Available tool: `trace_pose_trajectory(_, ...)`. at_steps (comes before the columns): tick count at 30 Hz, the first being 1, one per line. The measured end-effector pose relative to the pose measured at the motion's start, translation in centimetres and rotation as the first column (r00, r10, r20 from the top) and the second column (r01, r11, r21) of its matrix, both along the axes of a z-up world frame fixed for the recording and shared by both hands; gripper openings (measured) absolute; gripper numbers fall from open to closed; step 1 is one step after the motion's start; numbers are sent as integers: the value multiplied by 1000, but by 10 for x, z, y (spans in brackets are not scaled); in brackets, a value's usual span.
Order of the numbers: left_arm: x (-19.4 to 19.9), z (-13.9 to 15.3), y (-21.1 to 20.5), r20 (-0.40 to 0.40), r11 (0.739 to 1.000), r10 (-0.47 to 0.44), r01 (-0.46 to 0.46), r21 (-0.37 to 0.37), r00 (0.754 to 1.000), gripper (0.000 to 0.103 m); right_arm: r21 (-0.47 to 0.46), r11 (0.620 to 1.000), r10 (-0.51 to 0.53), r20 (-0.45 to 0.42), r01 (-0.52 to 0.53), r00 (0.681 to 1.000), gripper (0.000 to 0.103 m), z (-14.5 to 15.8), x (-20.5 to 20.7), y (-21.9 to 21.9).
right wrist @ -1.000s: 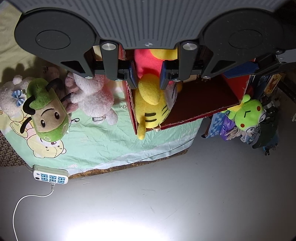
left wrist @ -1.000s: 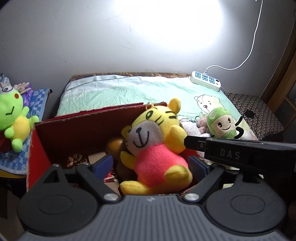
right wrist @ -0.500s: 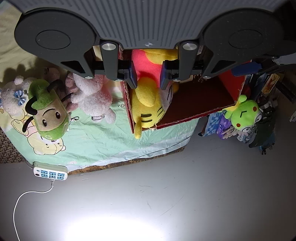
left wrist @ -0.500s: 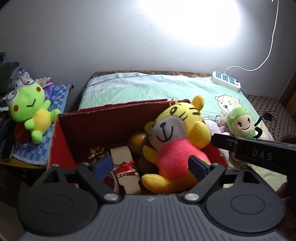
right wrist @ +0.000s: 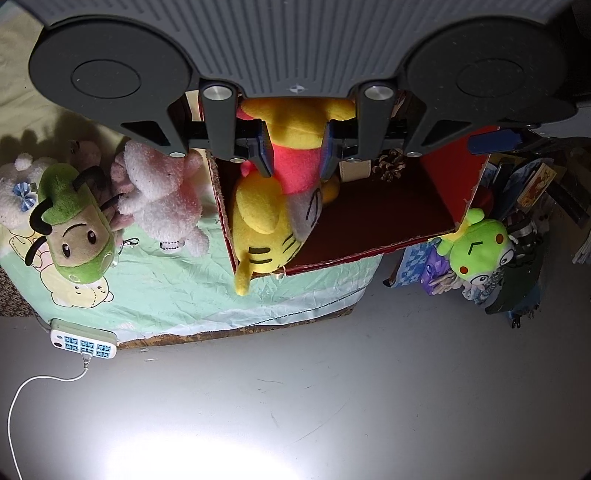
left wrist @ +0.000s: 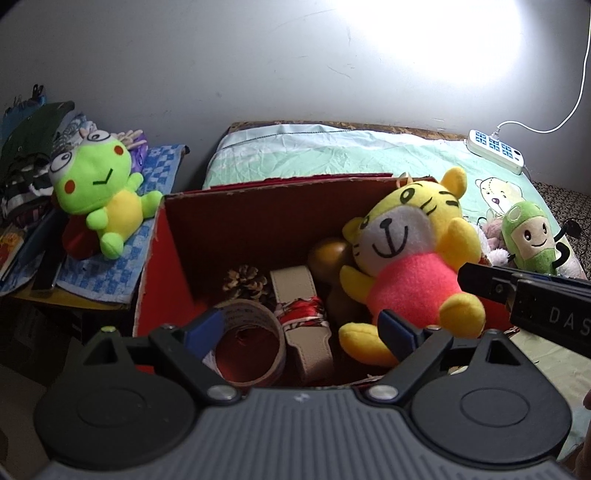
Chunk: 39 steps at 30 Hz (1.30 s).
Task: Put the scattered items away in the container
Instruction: 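Open the right tool to release the tiger plush and withdraw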
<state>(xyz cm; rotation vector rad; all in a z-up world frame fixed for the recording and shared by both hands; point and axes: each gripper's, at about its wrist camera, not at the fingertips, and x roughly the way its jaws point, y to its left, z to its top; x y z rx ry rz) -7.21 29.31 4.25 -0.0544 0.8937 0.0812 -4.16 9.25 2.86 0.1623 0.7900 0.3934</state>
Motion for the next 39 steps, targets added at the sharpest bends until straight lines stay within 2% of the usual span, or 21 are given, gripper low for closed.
trace_pose_trajectory(21,7,-13,-12,-47,998,47,-45,34,998,98,-39,999,-4,-11,4,1000,31,-4,-9,-2)
trace_pose_trajectory(35,2,-22,-9,-46,993,85,-80,90,995,102,-45,999,-28,-14,27,1000,31,-9,-15,-1)
trace_pose_trajectory(39,-2,-24,-5,-45,992,92,-88,87,995,102,-47,998,-34,-15,33,999,31,-12,-17,2)
